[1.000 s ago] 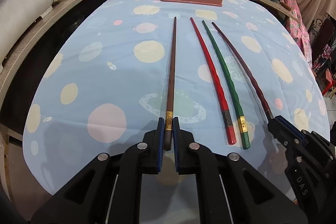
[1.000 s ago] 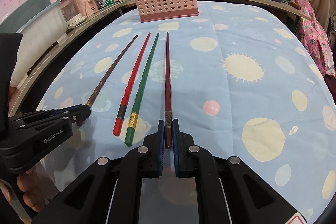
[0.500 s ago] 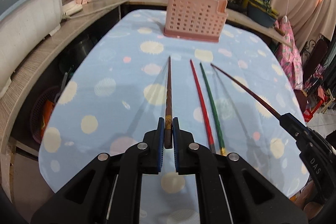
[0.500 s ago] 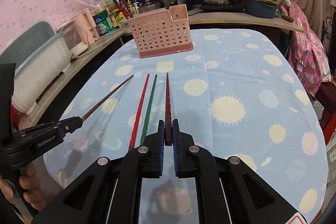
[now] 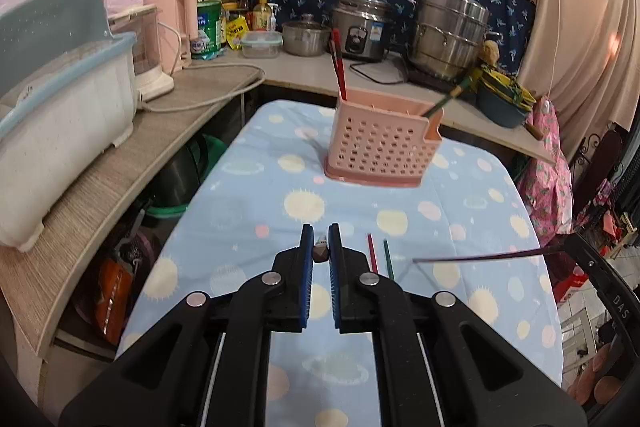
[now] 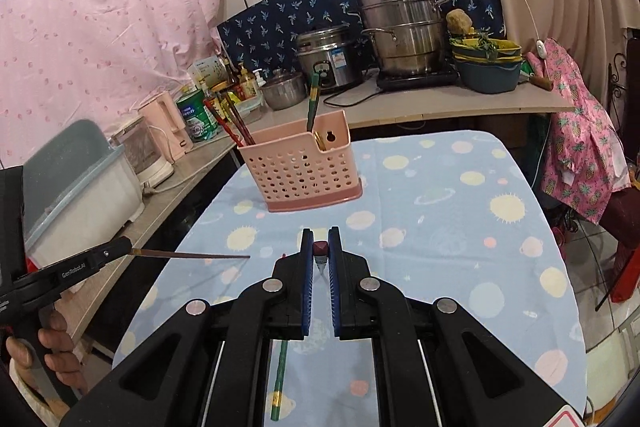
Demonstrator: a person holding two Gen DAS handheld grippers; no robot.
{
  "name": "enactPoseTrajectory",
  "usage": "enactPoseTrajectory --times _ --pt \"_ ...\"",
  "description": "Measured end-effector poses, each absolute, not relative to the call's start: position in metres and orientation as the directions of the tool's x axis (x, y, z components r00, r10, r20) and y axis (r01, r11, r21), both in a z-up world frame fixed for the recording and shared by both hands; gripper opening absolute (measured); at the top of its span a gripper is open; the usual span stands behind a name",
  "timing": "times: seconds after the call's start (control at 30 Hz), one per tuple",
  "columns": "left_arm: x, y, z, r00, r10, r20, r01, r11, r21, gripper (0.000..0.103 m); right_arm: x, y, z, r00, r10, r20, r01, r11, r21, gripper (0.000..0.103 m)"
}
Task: Organize utensils
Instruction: 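Lift and carry both held chopsticks over the pink basket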
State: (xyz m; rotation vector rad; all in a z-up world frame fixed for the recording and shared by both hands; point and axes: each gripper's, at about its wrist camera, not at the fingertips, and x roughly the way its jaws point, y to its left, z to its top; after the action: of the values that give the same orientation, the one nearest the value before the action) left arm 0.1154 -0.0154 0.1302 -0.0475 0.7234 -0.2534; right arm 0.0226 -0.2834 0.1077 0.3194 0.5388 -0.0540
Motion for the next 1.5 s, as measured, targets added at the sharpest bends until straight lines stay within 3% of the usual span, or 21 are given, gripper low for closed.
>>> enactPoseTrajectory --times 0.63,1.13,1.3,1.5 --pt "0.186 -0.029 0.204 0.770 -0.283 -0.572 0.224 0.959 -0.173 0.007 0.095 -0.317 0.174 0.897 0.110 -0.428 0.074 0.918 0.390 0.007" --pt "0.256 -0.060 0.305 0.869 -0.310 -0.385 0.238 0.945 -0.223 0.007 0.180 -0.323 0.254 0.956 0.068 -0.284 0.050 0.920 0.388 0.007" --pt "0.280 -0.074 0.307 0.881 -0.301 -0.365 0.236 0.948 -0.211 0.007 0.213 -0.324 0.265 0.964 0.036 -0.264 0.066 0.929 0.365 0.007" --pt "0.307 -0.087 0.276 0.862 -0.296 -0.410 0.233 0.952 -0.198 0.007 0.252 -0.325 0.242 0.947 0.018 -0.320 0.099 0.934 0.344 0.007"
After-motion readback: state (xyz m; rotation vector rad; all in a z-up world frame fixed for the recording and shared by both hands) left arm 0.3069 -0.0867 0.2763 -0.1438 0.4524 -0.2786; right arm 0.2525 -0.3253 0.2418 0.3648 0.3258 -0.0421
